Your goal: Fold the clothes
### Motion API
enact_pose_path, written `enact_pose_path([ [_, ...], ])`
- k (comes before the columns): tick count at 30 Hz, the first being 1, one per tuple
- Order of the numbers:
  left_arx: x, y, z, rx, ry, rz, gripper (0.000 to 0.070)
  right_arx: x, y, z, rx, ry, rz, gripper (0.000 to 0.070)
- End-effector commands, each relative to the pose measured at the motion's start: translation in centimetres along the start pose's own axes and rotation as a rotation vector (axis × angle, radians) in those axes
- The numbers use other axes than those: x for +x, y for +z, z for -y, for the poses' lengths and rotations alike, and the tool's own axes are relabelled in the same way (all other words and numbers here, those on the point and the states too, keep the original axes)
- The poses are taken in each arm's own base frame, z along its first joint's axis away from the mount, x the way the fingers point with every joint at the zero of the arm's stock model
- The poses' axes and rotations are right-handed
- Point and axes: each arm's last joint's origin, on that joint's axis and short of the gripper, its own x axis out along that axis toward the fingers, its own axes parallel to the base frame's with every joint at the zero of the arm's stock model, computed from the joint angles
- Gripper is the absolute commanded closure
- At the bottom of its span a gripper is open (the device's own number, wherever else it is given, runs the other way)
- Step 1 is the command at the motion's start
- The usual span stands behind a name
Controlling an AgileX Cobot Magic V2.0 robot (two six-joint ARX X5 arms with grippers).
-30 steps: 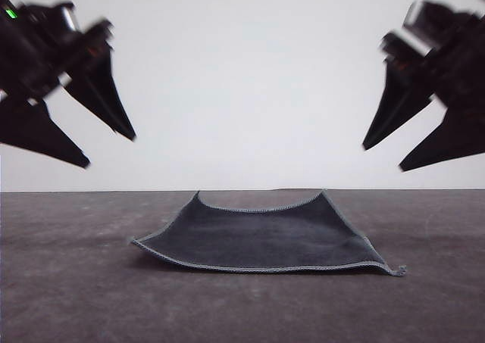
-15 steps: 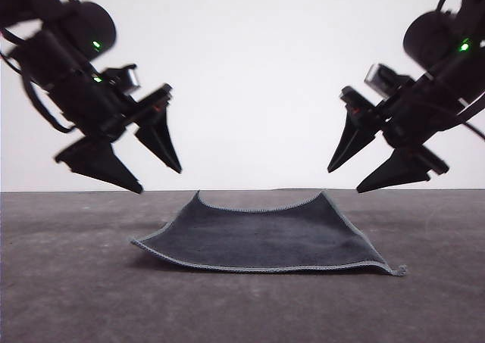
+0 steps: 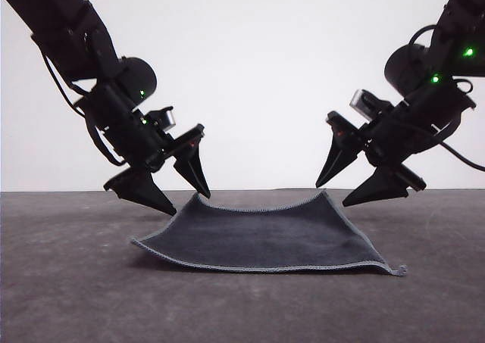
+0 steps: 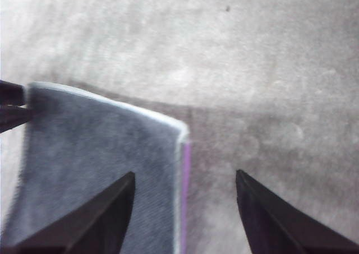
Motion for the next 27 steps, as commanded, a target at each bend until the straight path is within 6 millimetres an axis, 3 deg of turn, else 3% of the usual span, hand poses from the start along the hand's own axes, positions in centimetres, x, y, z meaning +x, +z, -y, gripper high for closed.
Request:
enact_pose_path([
  [1, 1.1, 0.3, 0.2, 0.020, -0.026, -0.005, 0.0265, 0.6, 0.3, 0.3, 0.007, 0.005, 0.005, 0.0339],
  [7, 2.2, 0.3, 0.9, 0.032, -0.075, -0.024, 0.0265, 1.2, 0.6, 0.6, 0.033, 0.045, 0.030, 0.0339],
  [19, 2.2, 0.5, 1.2, 0.044, -0.078, -0.018, 0.0267, 3.3, 1.3, 1.0, 0.082, 0.136, 0.011, 0.0341],
  [22, 2.1, 0.6, 1.2, 0.046, -0.078, -0.014, 0.0273, 3.3, 1.3, 1.0, 0.082, 0.137, 0.009, 0.0407],
  [24, 2.2, 0.6, 1.2, 0.047, -0.079, -0.012, 0.0318, 3.3, 1.3, 0.9, 0.083, 0.136, 0.007, 0.0462],
  [27, 2.2, 0.6, 1.2, 0.046, -0.078, -0.013, 0.0556, 3.4, 1.2, 0.9, 0.085, 0.134, 0.003, 0.0562],
])
